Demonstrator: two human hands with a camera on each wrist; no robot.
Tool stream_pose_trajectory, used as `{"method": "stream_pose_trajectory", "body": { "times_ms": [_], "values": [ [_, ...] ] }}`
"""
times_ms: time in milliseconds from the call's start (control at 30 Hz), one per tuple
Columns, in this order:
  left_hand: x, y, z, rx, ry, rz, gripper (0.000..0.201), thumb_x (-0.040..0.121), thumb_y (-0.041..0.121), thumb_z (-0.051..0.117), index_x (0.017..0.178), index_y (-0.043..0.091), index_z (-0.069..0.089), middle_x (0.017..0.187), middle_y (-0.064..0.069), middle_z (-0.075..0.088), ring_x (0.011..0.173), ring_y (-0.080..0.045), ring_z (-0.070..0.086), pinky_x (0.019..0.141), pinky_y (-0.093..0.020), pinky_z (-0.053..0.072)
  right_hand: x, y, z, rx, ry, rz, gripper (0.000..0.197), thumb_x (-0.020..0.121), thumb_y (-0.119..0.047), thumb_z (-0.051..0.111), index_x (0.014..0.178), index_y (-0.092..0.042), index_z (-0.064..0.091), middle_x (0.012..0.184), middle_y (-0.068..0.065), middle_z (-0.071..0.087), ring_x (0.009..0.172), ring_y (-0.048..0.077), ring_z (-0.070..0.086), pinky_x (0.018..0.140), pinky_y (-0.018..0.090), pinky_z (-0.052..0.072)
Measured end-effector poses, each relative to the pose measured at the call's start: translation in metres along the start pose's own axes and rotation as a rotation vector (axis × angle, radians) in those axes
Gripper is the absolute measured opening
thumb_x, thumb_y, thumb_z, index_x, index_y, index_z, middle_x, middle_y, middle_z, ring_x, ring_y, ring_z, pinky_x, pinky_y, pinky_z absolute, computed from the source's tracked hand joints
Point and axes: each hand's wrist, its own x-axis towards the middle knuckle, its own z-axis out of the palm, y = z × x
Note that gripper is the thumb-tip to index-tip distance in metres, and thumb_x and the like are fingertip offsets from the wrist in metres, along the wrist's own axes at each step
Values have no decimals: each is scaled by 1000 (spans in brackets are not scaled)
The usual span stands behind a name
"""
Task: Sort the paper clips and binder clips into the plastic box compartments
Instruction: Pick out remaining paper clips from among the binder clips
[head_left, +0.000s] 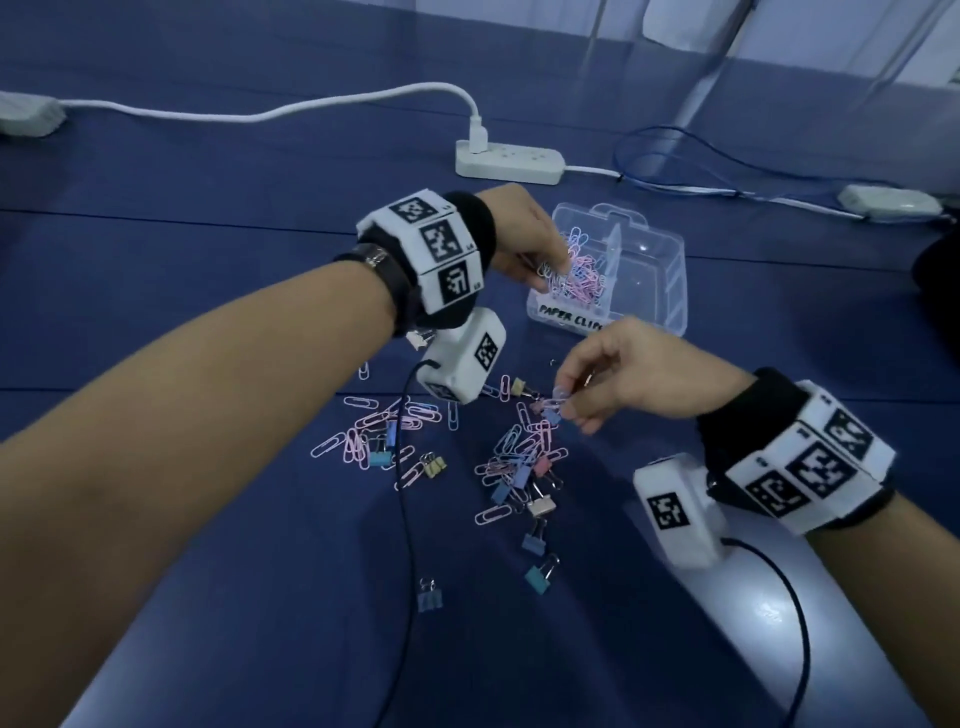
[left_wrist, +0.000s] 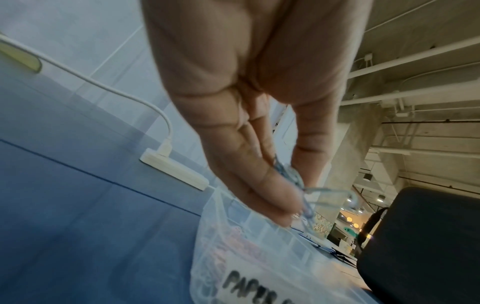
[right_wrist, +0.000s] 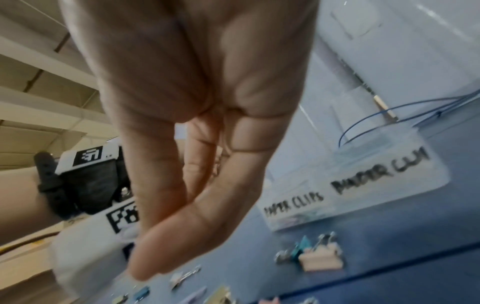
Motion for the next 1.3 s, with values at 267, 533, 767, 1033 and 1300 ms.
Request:
{"method": "stream_pose_trajectory", "body": {
  "times_ms": [267,533,767,1033,1300],
  "values": [
    [27,-4,20,-106,53,3,17,90,-4,45,90,8,57,79,-3,56,66,-9,52,61,-18,50,-10,7,-11,91,83,1,11,70,9,69,71,-1,64,60,7,65,45,6,63,52,14,54],
    [19,-5,15,-209,-67,34,30,91,-7,33,91,12,57,85,-2,50,88,-14,42,70,-19,39,1,8,-23,126,260,-32,15,73,9,67,68,-4,64,51,-3,67,45,6,62,55,15,56],
    [-28,-10,-10,540,-5,176,34,85,8,60,119,9,60,101,-4,61,77,-8,53,77,-24,47,30,-2,-53,19,603,-54,25,71,8,69,60,-12,61,42,-7,63,38,2,58,52,15,55],
    [-102,-57,-46,966,-152,-110,49,72,7,73,117,22,57,104,6,59,90,-28,67,82,-27,48,72,-4,-47,-357,671,43,23,75,6,64,97,-1,69,103,16,68,84,14,53,49,1,34],
    [-122,-91,-37,871,-288,-164,70,65,28,81,124,33,43,108,8,42,85,-15,57,84,-29,48,73,-2,-34,-438,551,-53,16,80,-2,60,92,-7,69,109,16,67,106,24,58,97,29,40]
  ]
}}
